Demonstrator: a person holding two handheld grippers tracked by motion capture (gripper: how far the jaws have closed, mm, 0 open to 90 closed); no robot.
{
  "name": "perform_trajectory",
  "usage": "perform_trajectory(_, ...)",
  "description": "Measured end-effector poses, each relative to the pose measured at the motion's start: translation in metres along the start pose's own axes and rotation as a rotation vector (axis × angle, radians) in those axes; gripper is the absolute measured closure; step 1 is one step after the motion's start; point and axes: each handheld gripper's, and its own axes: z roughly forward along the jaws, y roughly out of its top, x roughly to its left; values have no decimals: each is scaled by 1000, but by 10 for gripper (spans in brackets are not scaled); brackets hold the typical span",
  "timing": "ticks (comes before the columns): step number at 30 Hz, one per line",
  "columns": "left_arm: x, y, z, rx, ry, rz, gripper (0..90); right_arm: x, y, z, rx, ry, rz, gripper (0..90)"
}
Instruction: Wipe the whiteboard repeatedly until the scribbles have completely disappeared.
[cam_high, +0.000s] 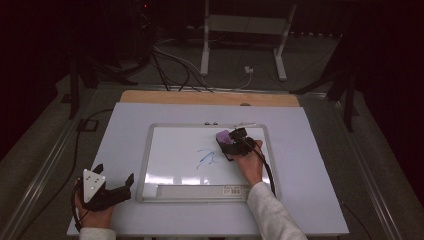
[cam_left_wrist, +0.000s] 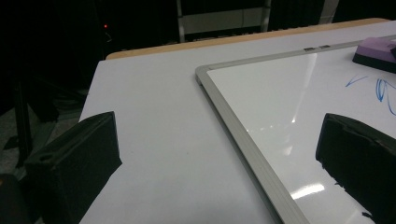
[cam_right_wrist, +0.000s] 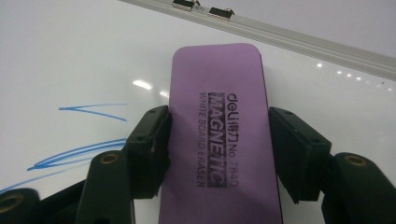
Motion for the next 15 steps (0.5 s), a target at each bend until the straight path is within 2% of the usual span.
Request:
perform_trajectory(1,0,0,0,0,0,-1,5,2,0,0,-1,-7,-9,412)
perform_trajectory(2,0,0,0,1,0,-1,5,4,0,0,2,11,-12,413)
perform_trajectory(4,-1,0,0,0,0,-1,5,8,-1,1,13,74,-17,412)
perform_trajectory(9,0,0,0,0,0,0,5,31,-4,-2,28,149,-141,412)
perform_trajectory(10,0,0,0,0,0,0,5,32,-4,-3,27,145,-158,413)
perform_trajectory(12,0,0,0,0,0,0,5,32,-3,-3,29,146,-161,412)
perform_trajectory(15,0,0,-1,-1,1,-1,5,25,-2,0,24,138,-130,413)
